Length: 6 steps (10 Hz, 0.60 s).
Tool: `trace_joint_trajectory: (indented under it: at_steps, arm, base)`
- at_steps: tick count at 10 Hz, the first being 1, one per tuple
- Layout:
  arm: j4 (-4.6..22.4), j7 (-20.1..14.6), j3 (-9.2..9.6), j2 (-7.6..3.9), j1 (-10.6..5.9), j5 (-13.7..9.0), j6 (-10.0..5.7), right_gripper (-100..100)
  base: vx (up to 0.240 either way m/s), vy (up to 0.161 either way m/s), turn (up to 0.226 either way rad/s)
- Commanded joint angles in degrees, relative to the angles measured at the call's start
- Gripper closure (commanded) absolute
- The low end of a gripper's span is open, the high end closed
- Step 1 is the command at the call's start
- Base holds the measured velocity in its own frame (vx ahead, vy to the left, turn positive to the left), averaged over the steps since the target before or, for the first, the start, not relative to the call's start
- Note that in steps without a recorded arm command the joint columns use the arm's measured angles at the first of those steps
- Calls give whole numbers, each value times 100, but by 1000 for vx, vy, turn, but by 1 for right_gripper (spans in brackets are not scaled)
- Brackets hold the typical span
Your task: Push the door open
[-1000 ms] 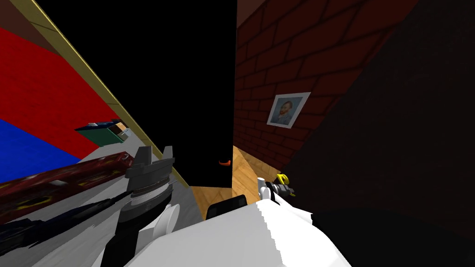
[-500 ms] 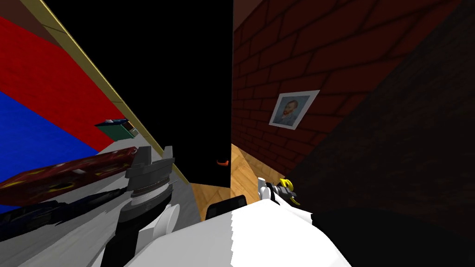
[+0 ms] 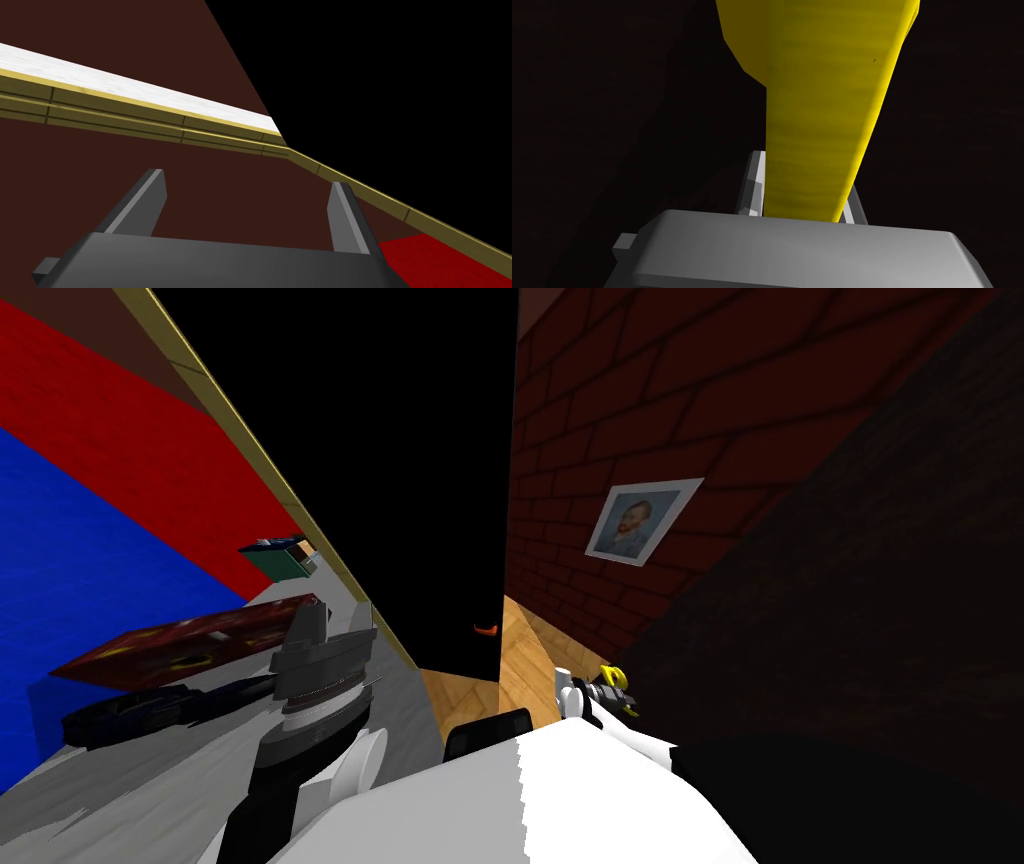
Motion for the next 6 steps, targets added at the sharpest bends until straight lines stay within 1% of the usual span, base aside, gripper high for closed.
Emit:
trace_joint_trajectory:
  at_steps: [1,3,4,5,6]
  arm:
    - [-131,62,-63,83,166,-40,-23,100]
    - [-131,62,-64,75,165,-42,-22,100]
    - [-75,62,-64,75,165,-42,-22,100]
    - [-131,62,-65,64,164,-44,-21,100]
    - [-413,183,-24,193,205,-16,82,-100]
  base:
    - [-145,12,19]
    - [-128,22,5]
    - [-52,3,-17]
    - [-165,31,-50]
    - [-227,50,1]
